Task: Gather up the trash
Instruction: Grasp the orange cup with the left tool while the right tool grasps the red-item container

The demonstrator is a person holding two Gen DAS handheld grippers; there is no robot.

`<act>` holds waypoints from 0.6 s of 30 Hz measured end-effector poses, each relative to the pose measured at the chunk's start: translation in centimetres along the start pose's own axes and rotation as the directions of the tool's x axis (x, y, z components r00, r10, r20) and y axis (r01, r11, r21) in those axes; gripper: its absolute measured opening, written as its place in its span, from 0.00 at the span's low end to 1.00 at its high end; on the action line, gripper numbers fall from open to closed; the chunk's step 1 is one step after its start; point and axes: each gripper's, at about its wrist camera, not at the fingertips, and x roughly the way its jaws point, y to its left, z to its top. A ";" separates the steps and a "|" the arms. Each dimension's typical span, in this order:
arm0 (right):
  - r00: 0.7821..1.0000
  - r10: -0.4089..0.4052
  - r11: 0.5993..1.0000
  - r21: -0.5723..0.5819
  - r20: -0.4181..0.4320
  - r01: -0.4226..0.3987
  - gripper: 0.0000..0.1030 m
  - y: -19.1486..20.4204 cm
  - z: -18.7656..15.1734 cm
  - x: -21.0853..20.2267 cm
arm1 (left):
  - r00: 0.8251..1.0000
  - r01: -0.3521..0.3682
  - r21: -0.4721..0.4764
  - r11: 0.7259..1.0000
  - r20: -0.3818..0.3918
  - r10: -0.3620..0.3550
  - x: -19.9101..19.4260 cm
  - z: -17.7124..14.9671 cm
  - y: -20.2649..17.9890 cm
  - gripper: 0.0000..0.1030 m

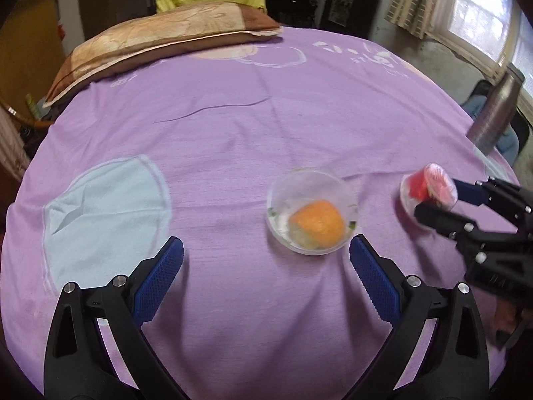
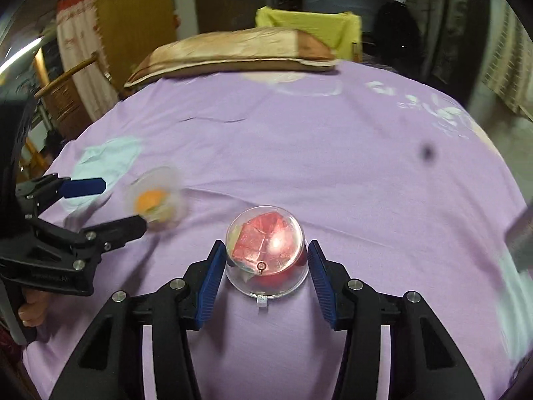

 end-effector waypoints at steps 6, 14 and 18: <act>1.000 -0.014 0.997 0.078 -0.027 0.016 0.50 -3.5 -1.6 -0.1 | 0.999 0.028 0.014 1.000 -0.029 -0.028 2.1 1.3 -1.4 0.94; 1.000 0.009 0.998 0.069 -0.023 -0.007 0.55 -3.7 -1.5 0.2 | 0.999 0.035 0.001 0.999 -0.012 -0.035 2.4 1.8 -1.2 0.69; 1.000 -0.010 0.999 0.053 -0.011 0.010 0.63 -3.3 -1.4 0.1 | 0.998 0.063 0.015 0.998 -0.007 -0.063 2.1 1.6 -1.6 0.56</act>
